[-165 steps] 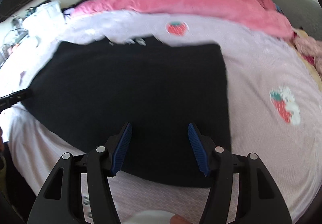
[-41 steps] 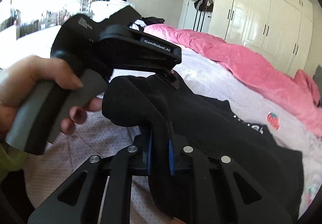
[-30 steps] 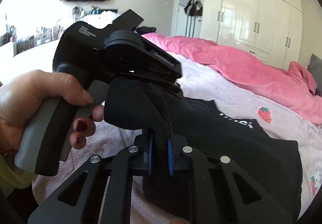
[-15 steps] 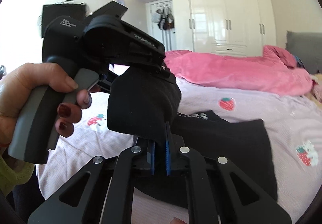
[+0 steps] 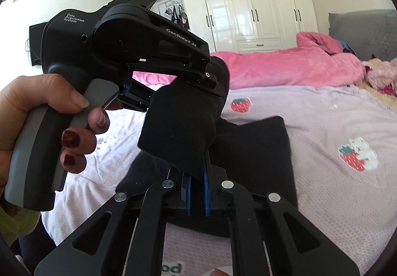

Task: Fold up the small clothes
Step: 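Lift the held edge with both grippers and fold it over the sweatshirt, opening the left gripper, then lower the folded edge with the right gripper and press it flat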

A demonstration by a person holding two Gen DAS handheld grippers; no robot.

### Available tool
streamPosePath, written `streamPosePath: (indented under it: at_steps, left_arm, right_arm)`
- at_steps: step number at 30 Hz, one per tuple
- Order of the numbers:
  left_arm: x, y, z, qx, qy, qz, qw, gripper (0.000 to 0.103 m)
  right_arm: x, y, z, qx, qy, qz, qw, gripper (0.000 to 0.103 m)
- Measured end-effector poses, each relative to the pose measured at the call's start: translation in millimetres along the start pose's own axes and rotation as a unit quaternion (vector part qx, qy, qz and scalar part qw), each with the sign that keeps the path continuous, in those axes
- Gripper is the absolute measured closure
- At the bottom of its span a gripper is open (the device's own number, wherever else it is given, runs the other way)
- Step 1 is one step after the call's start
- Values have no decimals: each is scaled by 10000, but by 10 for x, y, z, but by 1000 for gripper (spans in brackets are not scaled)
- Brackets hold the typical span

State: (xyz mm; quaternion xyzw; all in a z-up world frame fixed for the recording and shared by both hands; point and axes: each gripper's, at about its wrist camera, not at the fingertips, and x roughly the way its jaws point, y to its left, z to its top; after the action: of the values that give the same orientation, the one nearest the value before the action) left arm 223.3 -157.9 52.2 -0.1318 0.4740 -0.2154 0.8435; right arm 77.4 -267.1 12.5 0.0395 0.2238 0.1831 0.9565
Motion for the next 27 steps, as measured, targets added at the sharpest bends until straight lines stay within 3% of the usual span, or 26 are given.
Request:
streamPosePath:
  at_steps: [3,4,5,6,10,14,18,24,25,27]
  left_arm:
    - [99,-88,-58,101,75,-44,9999,69]
    - [128,-107,-73,121,107,-125,9998,62]
    - [163,-129,-94,153,176,-283,9993,45]
    - [171,-132,-120,152,198,-468,9986,37]
    - [36,26,-194,1,6,-809,9967,33]
    - [-79,279,-264,-146,-164,-91,9997,33]
    - [-76,499,-442,11,-190,676,9975,33]
    - [13,713,-690,9,-48,729,9973,31]
    - [10,740,-702,-41,-48,689,9976,31]
    - [-21,754,-711,-37,-56,682,9976,31]
  right_arm:
    - [-29,-86,-45,63,55,-51,10000,97]
    - [-28,-109,-63,90,86,-67,9999,97]
    - [-21,-136,-78,129,119,-84,9998,97]
    - [-20,-184,-102,207,175,-111,9996,97]
    - [19,-433,-199,714,461,-160,9963,96]
    - [20,-576,-344,1081,765,46,9912,94]
    - [-98,-631,-345,1238,825,190,9887,78]
    - [-324,-871,-114,1568,594,-47,9858,65]
    - [-302,-936,-47,1662,604,-32,9842,61]
    - [-188,-1015,56,1828,821,78,9797,42]
